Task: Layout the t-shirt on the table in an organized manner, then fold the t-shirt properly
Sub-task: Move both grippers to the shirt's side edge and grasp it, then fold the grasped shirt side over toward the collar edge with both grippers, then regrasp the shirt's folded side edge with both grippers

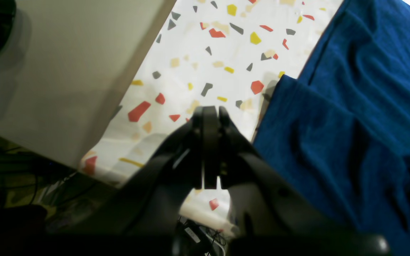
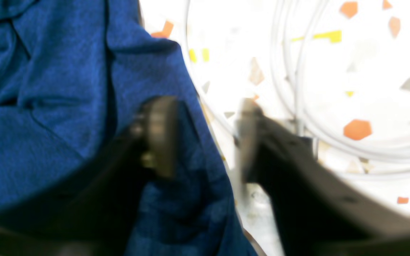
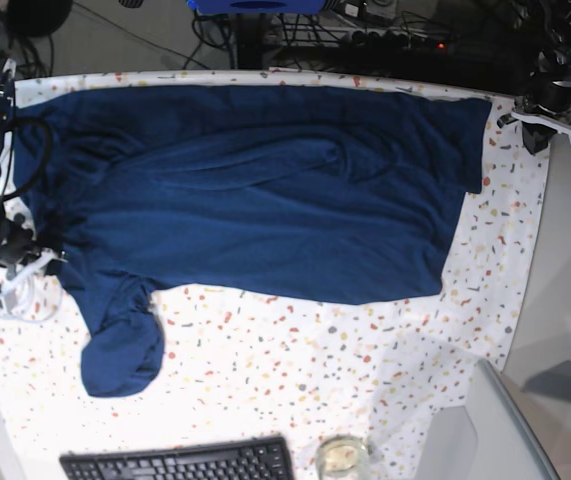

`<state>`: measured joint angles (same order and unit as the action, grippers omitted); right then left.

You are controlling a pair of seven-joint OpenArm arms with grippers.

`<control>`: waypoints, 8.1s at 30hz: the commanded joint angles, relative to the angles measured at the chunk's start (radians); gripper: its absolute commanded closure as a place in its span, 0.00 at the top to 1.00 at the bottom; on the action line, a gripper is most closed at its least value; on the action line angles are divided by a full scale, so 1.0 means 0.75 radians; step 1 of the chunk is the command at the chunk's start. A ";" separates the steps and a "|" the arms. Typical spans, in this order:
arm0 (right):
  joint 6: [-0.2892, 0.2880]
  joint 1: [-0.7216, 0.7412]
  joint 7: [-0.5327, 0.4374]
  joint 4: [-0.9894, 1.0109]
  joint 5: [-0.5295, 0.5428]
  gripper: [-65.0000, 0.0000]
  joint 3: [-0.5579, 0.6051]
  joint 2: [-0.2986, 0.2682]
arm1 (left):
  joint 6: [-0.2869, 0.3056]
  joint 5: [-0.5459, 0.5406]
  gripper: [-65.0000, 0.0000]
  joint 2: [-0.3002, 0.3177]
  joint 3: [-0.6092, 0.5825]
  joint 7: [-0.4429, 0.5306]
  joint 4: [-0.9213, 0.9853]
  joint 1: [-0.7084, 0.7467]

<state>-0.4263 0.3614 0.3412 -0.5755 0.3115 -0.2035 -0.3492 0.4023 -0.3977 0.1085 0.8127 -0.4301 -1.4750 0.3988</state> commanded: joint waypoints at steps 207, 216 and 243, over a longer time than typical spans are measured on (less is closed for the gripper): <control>-0.005 -0.107 0.289 -0.643 0.013 0.07 -0.129 0.008 | -0.095 0.372 0.00 0.059 -0.671 -0.113 0.609 -1.036; -0.007 0.045 0.178 -0.298 0.013 0.83 -0.125 -0.002 | -0.095 0.372 0.00 0.059 -0.665 -0.113 0.609 -0.999; -0.005 0.108 0.092 -0.130 0.013 0.00 0.084 -0.004 | -0.095 0.372 0.00 0.077 -0.659 -0.113 0.605 -1.003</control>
<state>-0.4267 0.4129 0.4294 -0.6525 0.3134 -0.1390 -0.3347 0.3256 -0.1066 0.1555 0.3153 -0.5354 -1.0012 -0.3267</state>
